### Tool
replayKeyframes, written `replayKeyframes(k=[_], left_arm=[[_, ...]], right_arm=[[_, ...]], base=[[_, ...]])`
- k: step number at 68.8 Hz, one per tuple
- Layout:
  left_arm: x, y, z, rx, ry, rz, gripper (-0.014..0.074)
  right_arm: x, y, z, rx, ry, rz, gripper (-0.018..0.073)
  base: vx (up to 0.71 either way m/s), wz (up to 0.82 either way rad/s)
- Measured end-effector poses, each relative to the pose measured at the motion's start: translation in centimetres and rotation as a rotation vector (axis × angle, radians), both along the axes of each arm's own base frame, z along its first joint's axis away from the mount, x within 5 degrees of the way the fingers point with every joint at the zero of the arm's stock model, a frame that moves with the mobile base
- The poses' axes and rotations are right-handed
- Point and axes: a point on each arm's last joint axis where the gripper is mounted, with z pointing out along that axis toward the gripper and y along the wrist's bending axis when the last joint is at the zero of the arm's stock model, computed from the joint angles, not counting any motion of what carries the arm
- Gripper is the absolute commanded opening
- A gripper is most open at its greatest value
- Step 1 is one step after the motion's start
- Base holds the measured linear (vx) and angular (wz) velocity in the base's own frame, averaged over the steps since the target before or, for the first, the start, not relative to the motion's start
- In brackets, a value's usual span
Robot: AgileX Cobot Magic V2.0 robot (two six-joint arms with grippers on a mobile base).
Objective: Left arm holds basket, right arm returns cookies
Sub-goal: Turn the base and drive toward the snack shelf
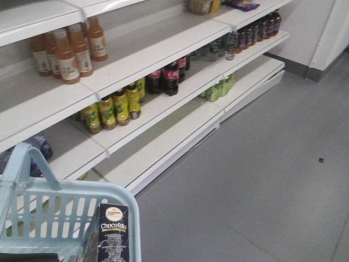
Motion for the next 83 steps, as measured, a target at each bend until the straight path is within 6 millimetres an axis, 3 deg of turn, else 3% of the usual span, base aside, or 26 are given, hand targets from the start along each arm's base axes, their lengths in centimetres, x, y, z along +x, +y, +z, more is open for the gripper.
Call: replayKeyframes(k=[51,83], left_arm=[[-0.05,-0.01,-0.02,0.001,0.002,-0.005,-0.0006],[-0.05,-0.02,-0.02,0.001,0.002,-0.006,-0.0006]], right_arm=[[0.00,0.00,0.00,0.000,0.000,0.000,-0.0003],[0.00,0.00,0.00,0.000,0.000,0.000,-0.0003]], base=[[0.38,-0.55],[0.41,-0.26]])
